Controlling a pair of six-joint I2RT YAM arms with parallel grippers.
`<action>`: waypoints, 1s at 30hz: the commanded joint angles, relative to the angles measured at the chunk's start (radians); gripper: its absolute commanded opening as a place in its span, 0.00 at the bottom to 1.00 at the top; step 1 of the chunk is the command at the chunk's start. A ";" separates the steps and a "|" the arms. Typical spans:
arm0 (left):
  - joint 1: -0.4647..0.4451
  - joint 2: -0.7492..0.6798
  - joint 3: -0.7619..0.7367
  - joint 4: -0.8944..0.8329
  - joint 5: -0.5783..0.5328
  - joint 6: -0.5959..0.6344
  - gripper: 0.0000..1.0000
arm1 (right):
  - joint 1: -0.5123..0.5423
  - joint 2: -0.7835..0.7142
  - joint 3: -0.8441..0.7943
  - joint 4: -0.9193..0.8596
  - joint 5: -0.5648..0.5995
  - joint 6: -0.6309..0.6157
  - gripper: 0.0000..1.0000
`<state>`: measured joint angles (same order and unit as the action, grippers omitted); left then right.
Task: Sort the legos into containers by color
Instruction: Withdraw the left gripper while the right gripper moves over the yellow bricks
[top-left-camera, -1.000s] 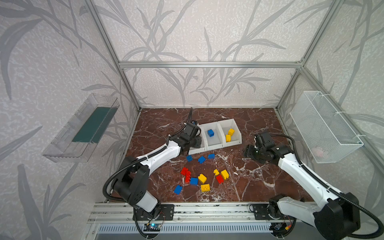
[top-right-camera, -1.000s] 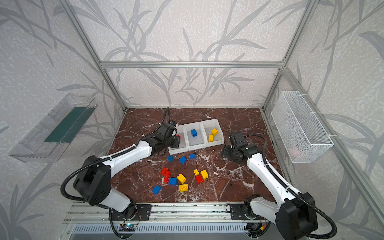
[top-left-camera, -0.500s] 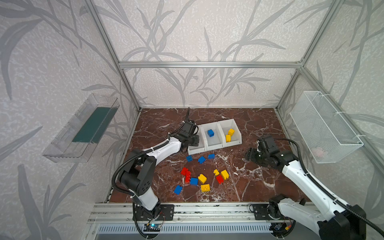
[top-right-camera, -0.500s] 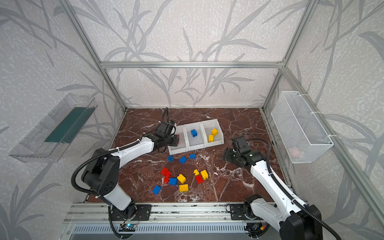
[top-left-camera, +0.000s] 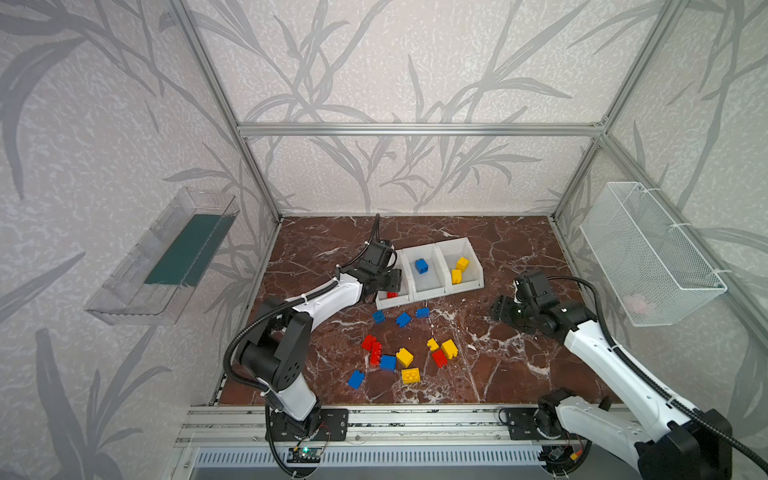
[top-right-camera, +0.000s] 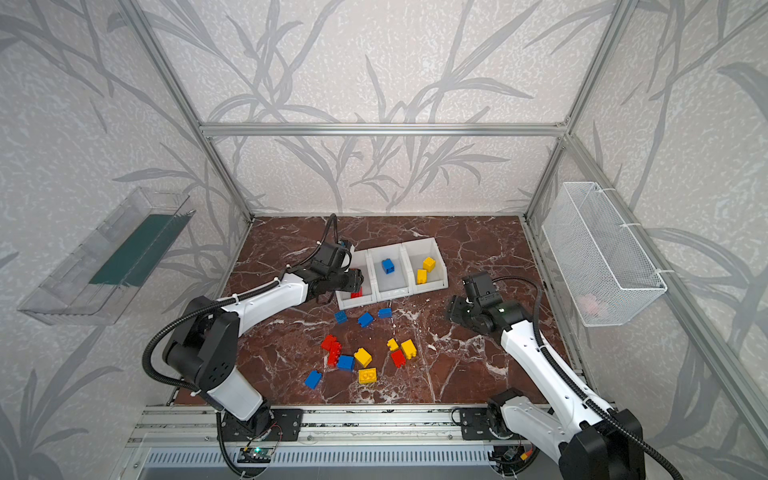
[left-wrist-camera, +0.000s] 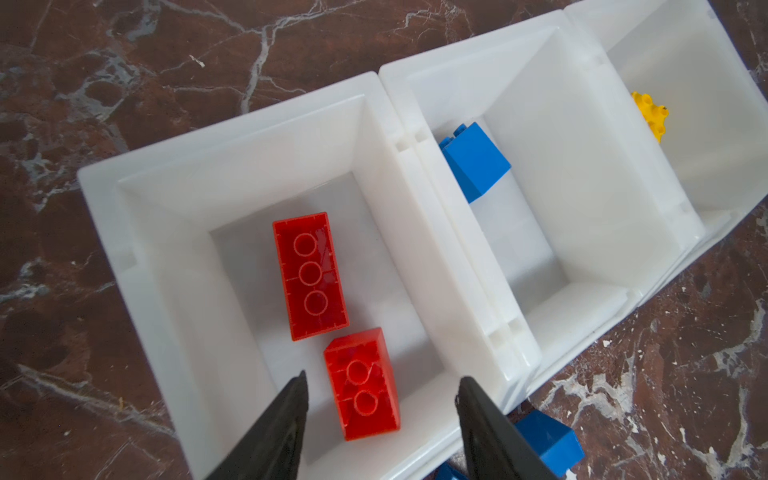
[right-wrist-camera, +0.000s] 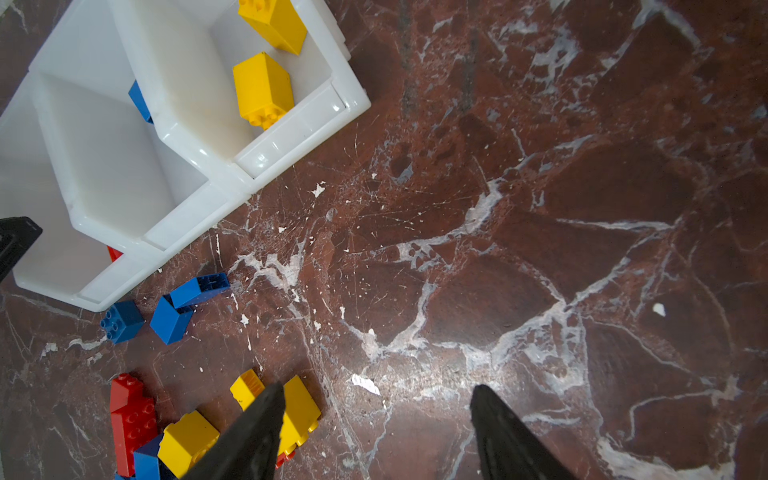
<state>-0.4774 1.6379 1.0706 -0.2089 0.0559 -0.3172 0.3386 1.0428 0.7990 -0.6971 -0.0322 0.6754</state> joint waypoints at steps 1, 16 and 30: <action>0.012 -0.086 -0.041 -0.005 -0.043 -0.023 0.60 | -0.004 0.012 0.017 0.022 -0.044 -0.062 0.72; 0.082 -0.354 -0.278 -0.036 -0.119 -0.103 0.61 | 0.206 0.172 0.055 0.026 -0.056 -0.160 0.71; 0.105 -0.464 -0.361 -0.067 -0.128 -0.149 0.62 | 0.433 0.389 0.123 0.052 -0.011 -0.077 0.68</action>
<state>-0.3786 1.1995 0.7261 -0.2562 -0.0551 -0.4389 0.7509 1.4132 0.8791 -0.6403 -0.0689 0.5793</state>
